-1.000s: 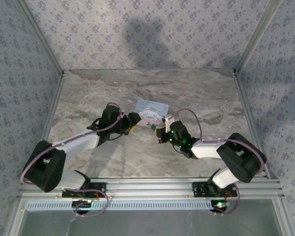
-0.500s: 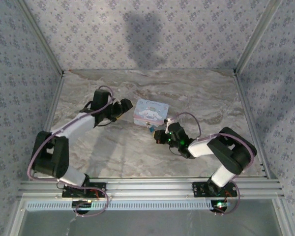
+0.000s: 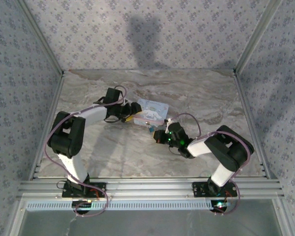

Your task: Unlock a padlock with a key

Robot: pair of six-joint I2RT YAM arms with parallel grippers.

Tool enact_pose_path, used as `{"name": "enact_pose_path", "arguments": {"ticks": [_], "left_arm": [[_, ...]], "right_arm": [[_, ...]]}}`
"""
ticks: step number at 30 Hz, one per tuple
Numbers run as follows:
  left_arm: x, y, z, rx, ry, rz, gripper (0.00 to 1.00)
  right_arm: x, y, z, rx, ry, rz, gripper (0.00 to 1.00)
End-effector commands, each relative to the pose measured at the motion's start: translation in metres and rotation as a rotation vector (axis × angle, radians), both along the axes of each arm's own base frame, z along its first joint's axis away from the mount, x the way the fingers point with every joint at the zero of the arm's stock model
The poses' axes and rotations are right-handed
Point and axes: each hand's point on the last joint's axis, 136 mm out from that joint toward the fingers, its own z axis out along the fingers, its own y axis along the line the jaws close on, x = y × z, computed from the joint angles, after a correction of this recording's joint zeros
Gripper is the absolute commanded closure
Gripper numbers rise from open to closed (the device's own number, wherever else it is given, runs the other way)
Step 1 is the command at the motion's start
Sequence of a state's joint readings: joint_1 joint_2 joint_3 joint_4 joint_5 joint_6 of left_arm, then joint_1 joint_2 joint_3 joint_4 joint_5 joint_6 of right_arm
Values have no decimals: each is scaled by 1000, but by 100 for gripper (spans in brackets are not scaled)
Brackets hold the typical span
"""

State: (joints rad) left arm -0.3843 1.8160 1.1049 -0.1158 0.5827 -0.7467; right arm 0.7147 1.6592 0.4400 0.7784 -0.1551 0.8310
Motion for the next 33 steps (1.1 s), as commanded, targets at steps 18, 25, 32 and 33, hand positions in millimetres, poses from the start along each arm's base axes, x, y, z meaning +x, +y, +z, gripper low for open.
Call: {"name": "enact_pose_path", "arguments": {"ticks": [18, 25, 32, 33], "left_arm": [[-15, 13, -45, 90, 86, 15, 45], [-23, 19, -53, 102, 98, 30, 45], [-33, 21, -54, 101, 99, 41, 46], [-35, 21, -55, 100, 102, 43, 46]], "right_arm": [[2, -19, 4, -57, -28, 1, 90], [6, -29, 20, -65, -77, 20, 73], [21, -19, 49, 8, -136, 106, 64], [24, -20, 50, 12, -127, 108, 63]]}}
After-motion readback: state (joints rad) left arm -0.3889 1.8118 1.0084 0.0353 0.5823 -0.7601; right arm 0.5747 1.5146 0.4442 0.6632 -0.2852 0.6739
